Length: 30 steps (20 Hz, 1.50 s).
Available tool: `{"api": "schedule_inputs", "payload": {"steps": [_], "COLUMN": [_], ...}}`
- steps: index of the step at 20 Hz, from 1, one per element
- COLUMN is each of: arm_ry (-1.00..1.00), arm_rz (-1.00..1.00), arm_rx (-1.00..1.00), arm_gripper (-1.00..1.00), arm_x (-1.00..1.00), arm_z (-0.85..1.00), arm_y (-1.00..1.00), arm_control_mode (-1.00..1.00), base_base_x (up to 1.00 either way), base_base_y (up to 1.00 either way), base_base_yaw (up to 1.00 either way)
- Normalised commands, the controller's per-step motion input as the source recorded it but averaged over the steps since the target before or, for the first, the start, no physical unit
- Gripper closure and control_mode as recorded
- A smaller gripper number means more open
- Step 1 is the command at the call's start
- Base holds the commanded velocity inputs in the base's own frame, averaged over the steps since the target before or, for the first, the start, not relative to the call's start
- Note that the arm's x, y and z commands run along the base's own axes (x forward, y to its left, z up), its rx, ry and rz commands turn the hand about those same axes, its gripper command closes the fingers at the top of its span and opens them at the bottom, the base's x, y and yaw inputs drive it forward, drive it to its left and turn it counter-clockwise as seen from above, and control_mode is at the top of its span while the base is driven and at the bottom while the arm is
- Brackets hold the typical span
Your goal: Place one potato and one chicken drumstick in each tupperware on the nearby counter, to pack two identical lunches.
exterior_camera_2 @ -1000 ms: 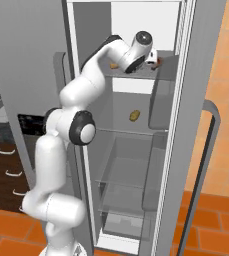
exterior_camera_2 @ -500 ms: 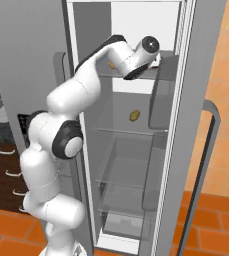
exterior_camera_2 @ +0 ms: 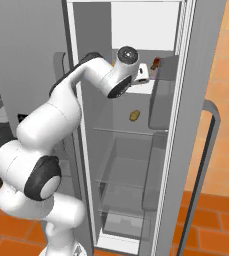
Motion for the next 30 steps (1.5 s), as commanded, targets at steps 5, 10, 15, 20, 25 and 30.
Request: {"api": "schedule_inputs", "payload": {"steps": [5, 10, 15, 20, 25, 30], "arm_ry": [0.0, 0.0, 0.0, 0.0, 0.0, 0.0], "arm_rz": [0.0, 0.0, 0.0, 0.0, 0.0, 0.0], "arm_rx": [0.0, -0.02, 0.0, 0.0, 0.0, 0.0], "arm_gripper": [1.0, 1.0, 1.0, 1.0, 1.0, 1.0], "arm_x": [-1.0, -0.8, 0.0, 0.0, 0.0, 0.0], "arm_z": [-0.75, -0.43, 0.0, 0.0, 0.0, 0.0], "arm_y": [0.0, 0.03, 0.0, 0.0, 0.0, 0.0], "arm_control_mode": [-1.0, 1.0, 1.0, 1.0, 1.0, 1.0], "base_base_x": [0.0, -0.2, -0.93, -0.25, 0.22, 0.63], "base_base_y": [0.0, 0.07, 0.85, 1.0, 1.0, 1.0], "base_base_yaw": [0.0, 0.0, 0.06, 0.07, 0.04, 0.0]}}
